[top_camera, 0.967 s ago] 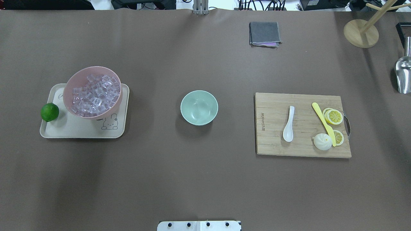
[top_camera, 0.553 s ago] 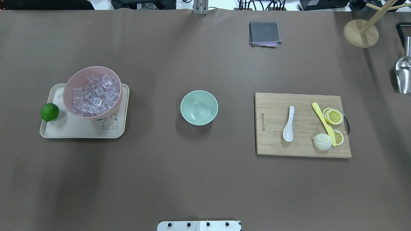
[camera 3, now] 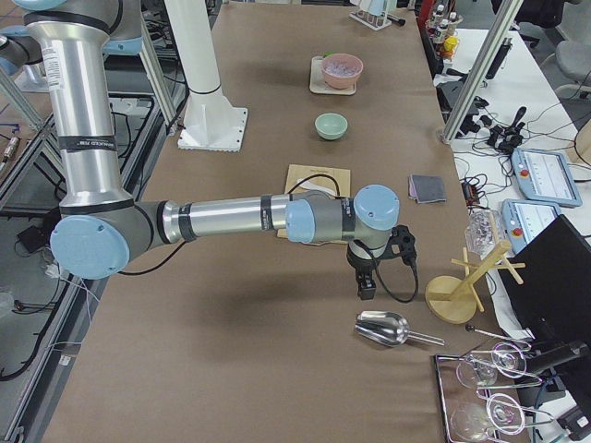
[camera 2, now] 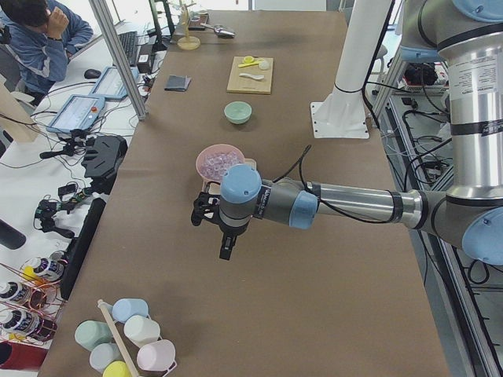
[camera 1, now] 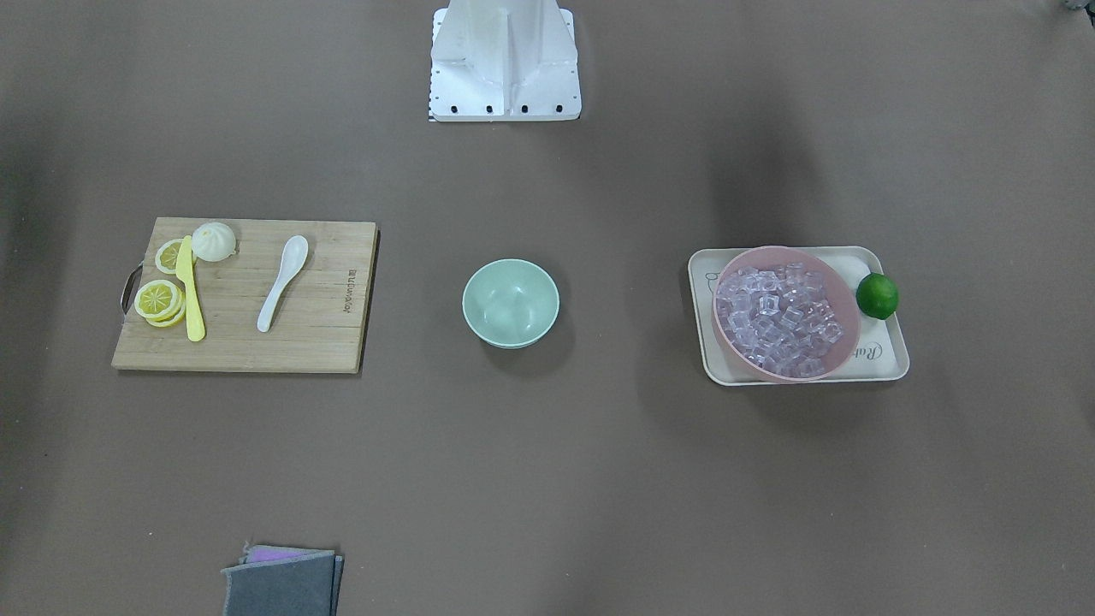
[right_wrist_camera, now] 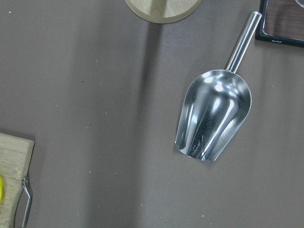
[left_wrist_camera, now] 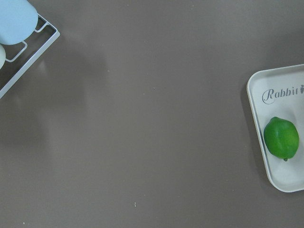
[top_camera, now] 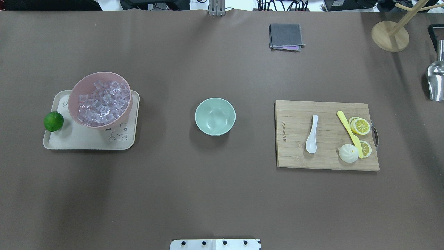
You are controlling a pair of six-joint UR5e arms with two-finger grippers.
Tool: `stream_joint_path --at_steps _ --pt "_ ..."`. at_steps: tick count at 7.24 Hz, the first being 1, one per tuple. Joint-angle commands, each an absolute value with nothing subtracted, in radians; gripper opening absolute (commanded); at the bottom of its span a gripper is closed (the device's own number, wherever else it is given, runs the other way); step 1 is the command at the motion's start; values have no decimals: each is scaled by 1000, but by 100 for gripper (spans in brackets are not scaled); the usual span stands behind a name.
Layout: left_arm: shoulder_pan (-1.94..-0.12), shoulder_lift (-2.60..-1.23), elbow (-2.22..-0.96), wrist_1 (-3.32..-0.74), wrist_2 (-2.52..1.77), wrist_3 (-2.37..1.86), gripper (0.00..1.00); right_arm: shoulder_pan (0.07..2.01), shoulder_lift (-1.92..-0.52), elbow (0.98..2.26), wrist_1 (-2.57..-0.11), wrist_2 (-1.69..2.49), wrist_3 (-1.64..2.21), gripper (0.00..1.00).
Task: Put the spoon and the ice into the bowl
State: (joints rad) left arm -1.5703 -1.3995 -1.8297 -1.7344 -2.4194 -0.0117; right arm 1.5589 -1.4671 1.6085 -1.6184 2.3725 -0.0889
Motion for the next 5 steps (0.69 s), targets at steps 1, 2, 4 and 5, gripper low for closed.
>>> stream_joint_path --at_steps 1,2,4,5 --pt "-1569 -1397 -1832 -1733 -2421 -17 99 1555 -1468 1608 -1620 2378 -83 100" --pt "-1569 -1397 -1836 -1733 -2422 -41 98 1555 -1468 1606 -1618 2397 -83 100" --pt "-1569 -1397 -1847 -1733 -2488 -55 98 1555 -1468 1615 -1618 2413 -86 100" --pt "-1569 -1399 -1847 -1733 -2508 -55 98 1551 -1468 1617 -1618 2422 -86 100"
